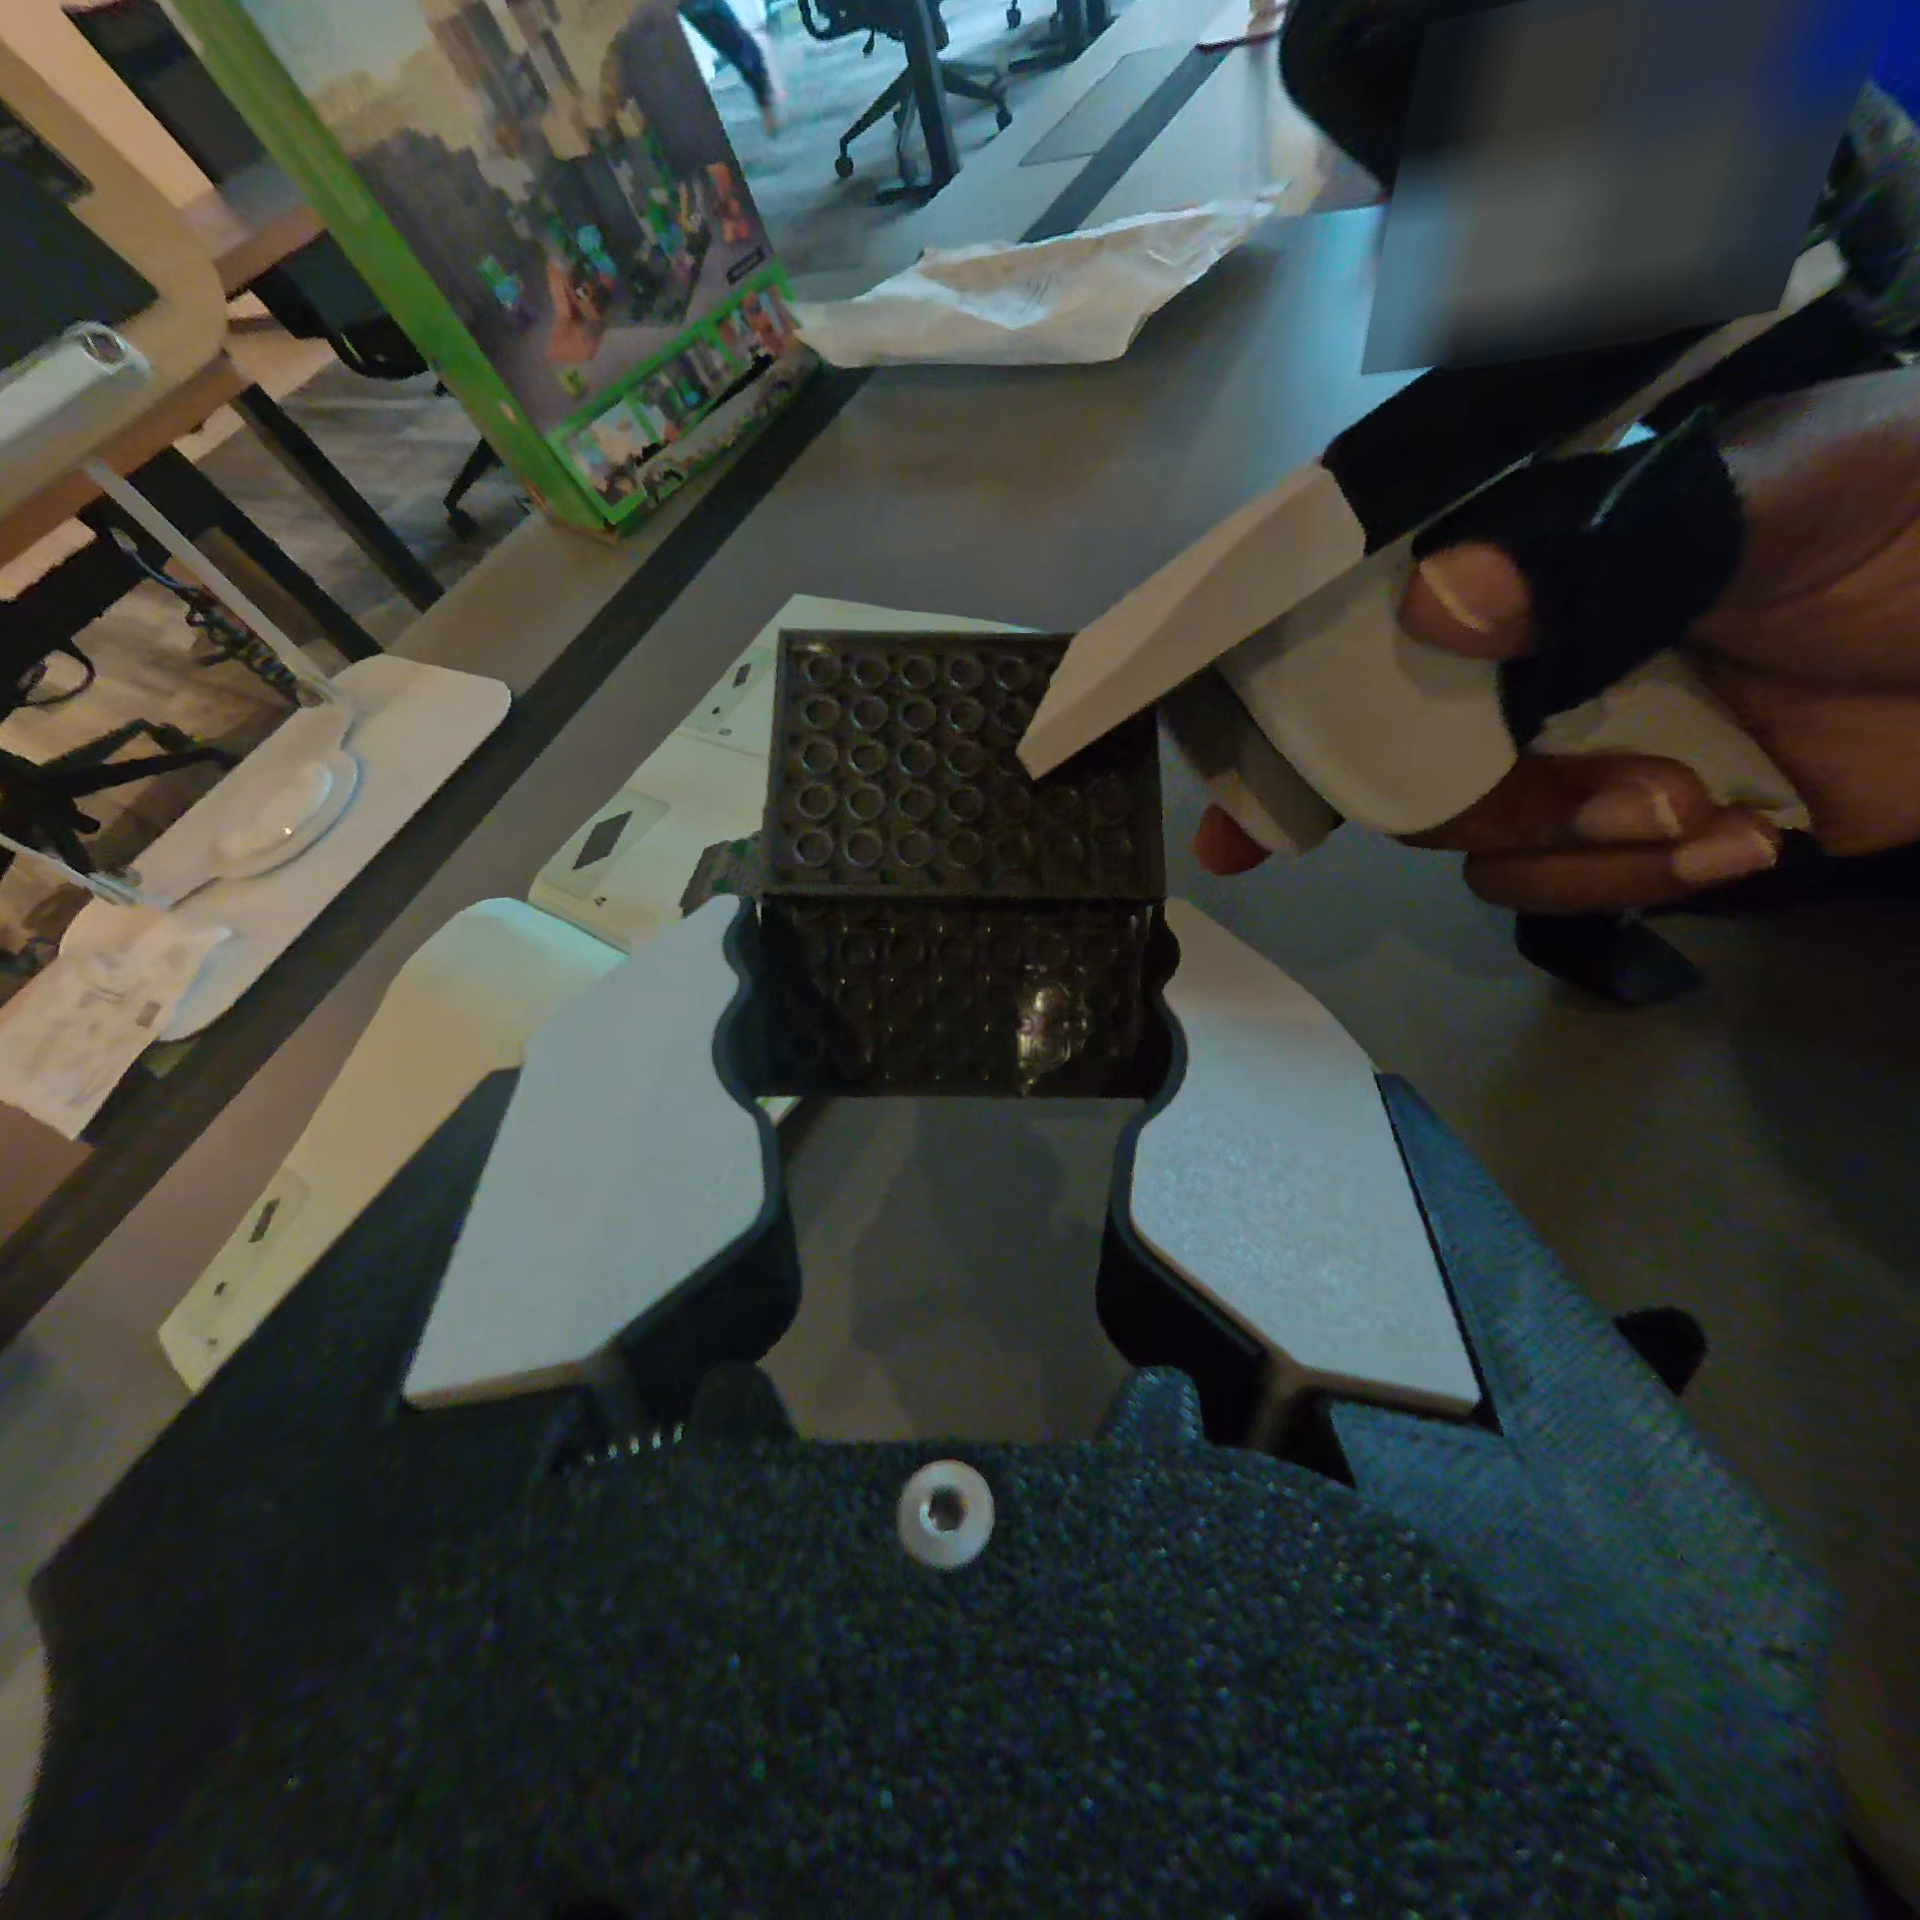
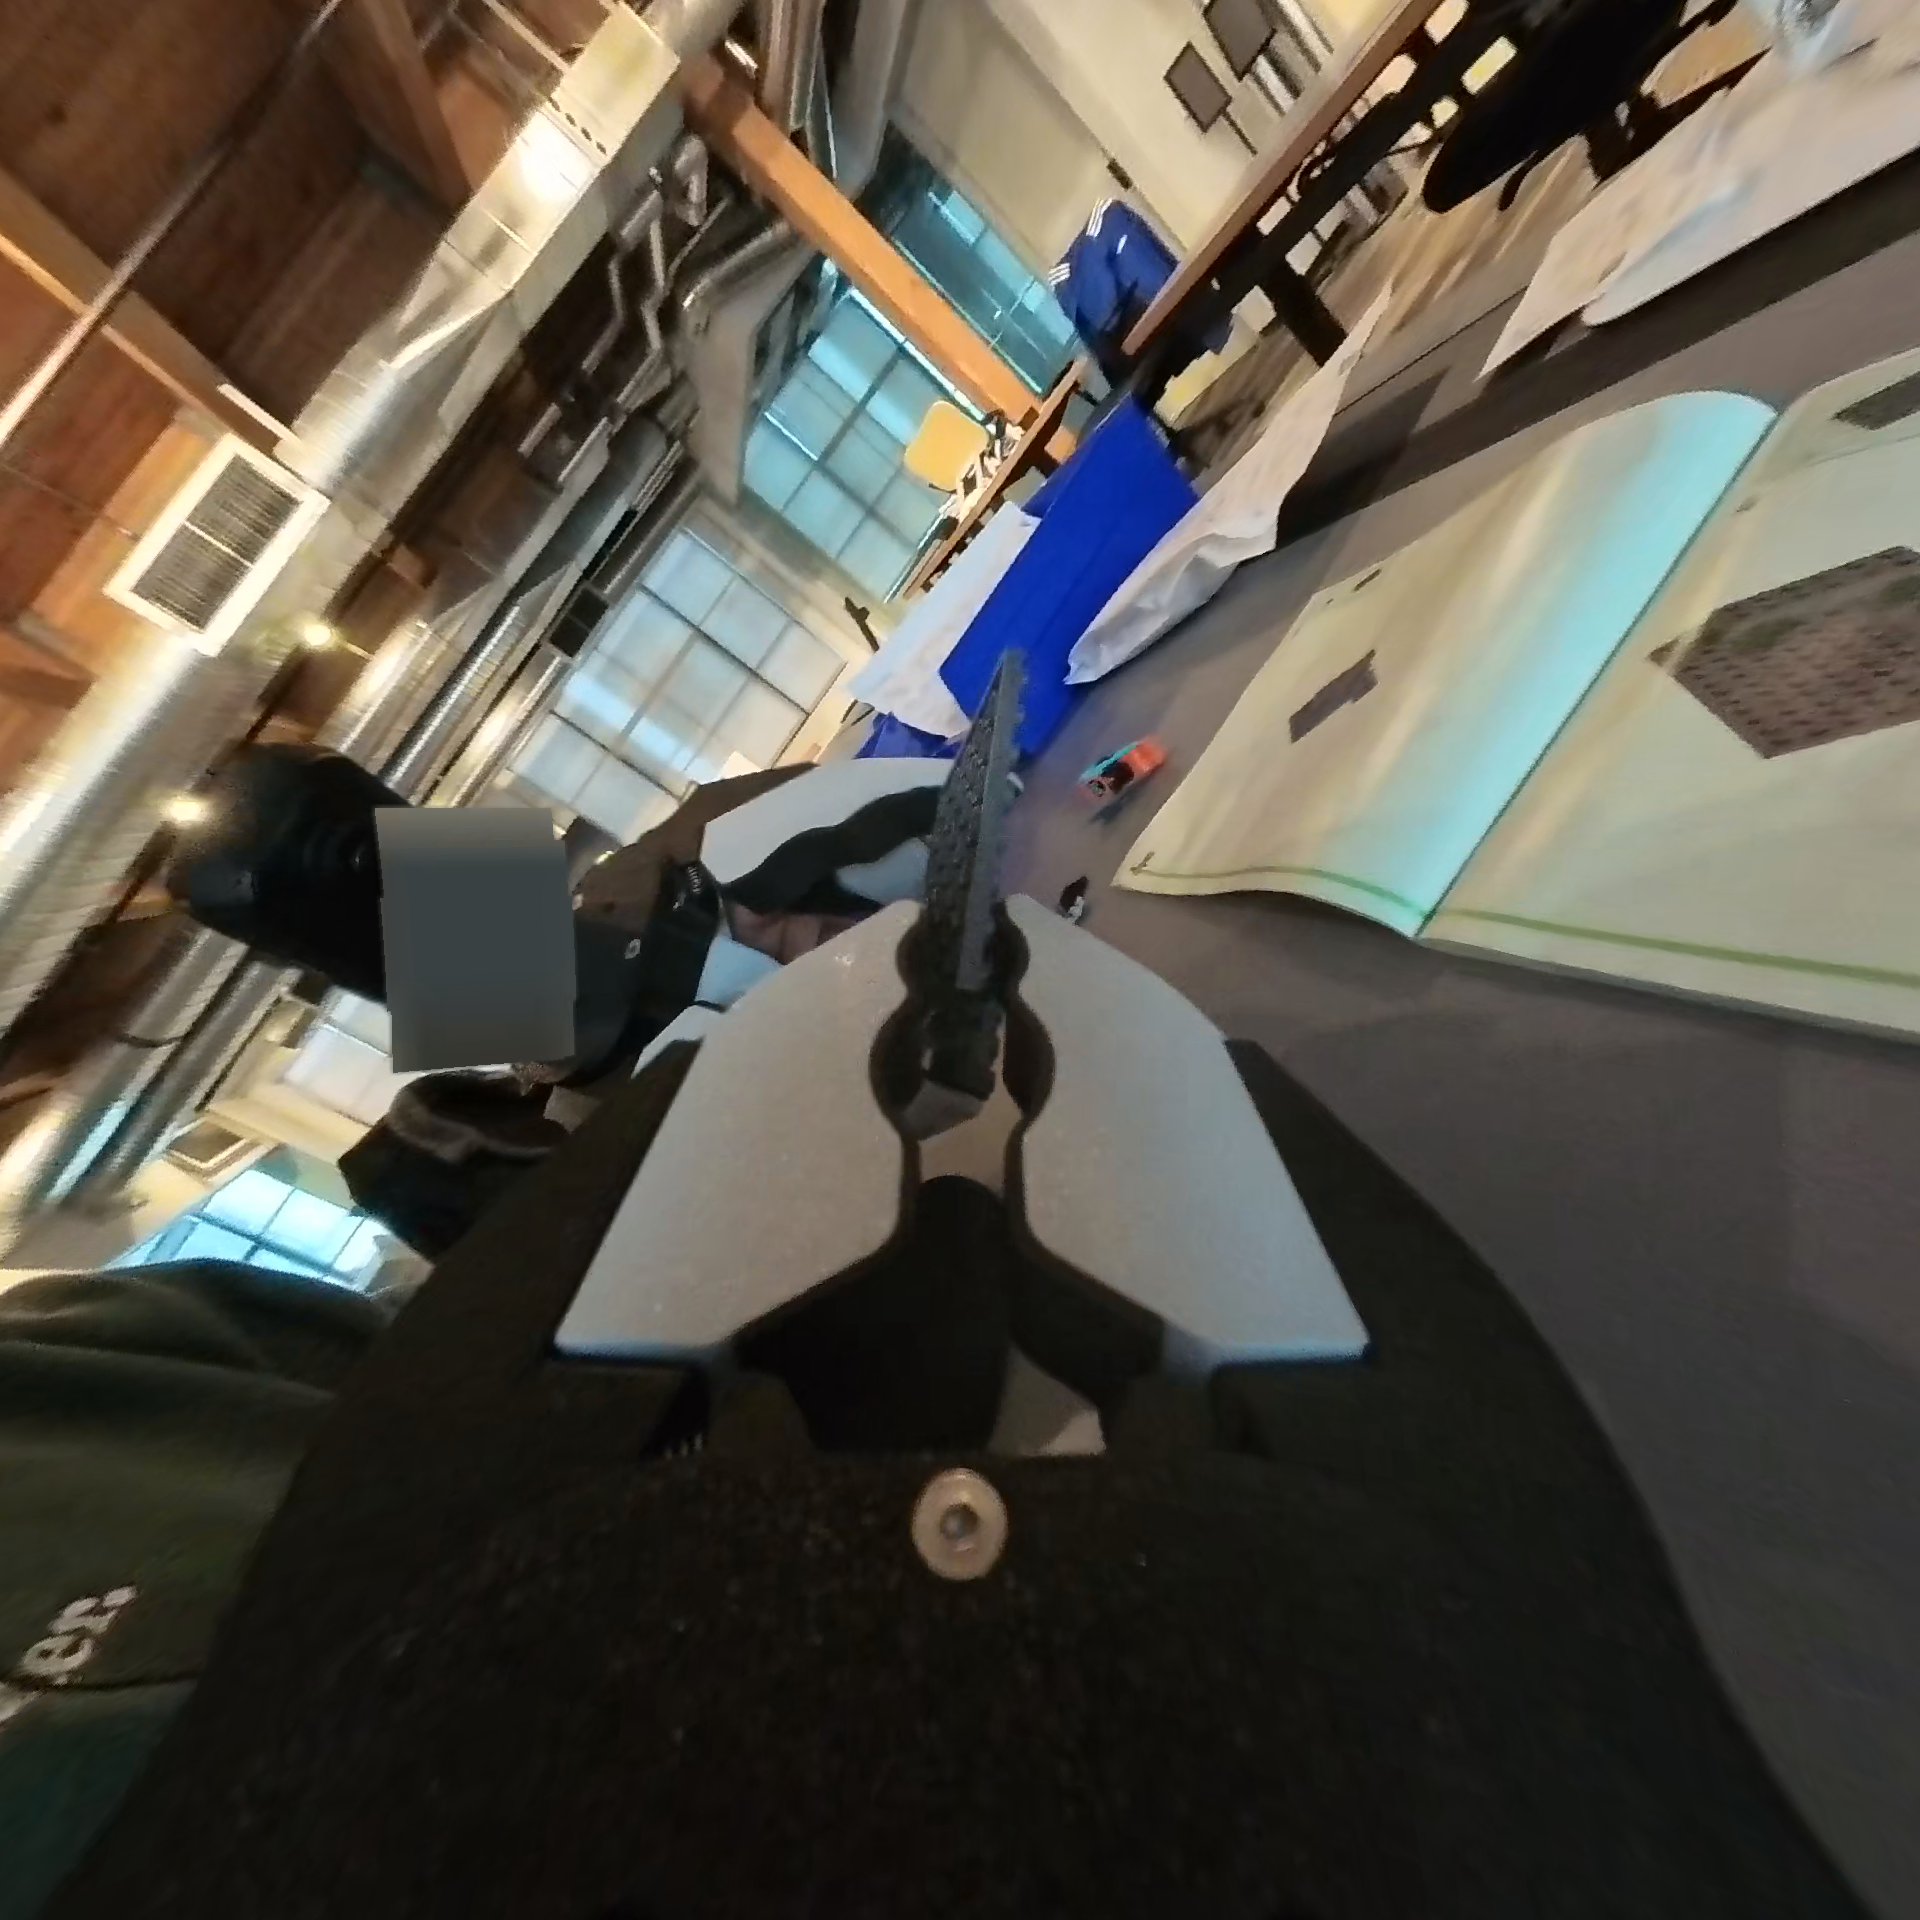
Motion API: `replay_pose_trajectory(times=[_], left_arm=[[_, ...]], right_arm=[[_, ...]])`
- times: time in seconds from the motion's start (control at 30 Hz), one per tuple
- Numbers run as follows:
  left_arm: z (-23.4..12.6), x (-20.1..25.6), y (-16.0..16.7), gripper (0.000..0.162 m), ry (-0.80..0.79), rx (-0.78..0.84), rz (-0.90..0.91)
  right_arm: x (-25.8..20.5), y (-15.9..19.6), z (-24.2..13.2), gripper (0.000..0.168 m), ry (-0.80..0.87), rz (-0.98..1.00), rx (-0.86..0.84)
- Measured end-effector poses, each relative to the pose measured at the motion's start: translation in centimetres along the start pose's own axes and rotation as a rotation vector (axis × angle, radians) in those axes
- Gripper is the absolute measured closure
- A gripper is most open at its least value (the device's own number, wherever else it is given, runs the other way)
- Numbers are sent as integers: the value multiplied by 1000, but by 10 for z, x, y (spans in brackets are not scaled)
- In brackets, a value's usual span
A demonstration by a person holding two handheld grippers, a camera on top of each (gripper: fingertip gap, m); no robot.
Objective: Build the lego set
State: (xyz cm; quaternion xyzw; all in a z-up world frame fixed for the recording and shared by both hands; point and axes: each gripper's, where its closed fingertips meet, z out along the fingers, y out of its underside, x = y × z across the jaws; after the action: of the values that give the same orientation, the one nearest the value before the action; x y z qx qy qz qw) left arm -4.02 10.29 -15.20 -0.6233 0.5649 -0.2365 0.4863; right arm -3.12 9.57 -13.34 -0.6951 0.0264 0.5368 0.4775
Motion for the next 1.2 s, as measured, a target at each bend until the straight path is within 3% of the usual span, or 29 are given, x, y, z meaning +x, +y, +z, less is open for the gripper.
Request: replay_pose_trajectory(times=[0.43,0.57,1.2], left_arm=[[4,-1,2,92,-20,-16,-26],[6,2,4,92,-16,-30,-34],[9,7,17,92,37,-107,-57]], right_arm=[[5,7,4,140,-12,12,25],[9,6,3,153,45,-93,56],[14,0,0,160,56,-54,53]])
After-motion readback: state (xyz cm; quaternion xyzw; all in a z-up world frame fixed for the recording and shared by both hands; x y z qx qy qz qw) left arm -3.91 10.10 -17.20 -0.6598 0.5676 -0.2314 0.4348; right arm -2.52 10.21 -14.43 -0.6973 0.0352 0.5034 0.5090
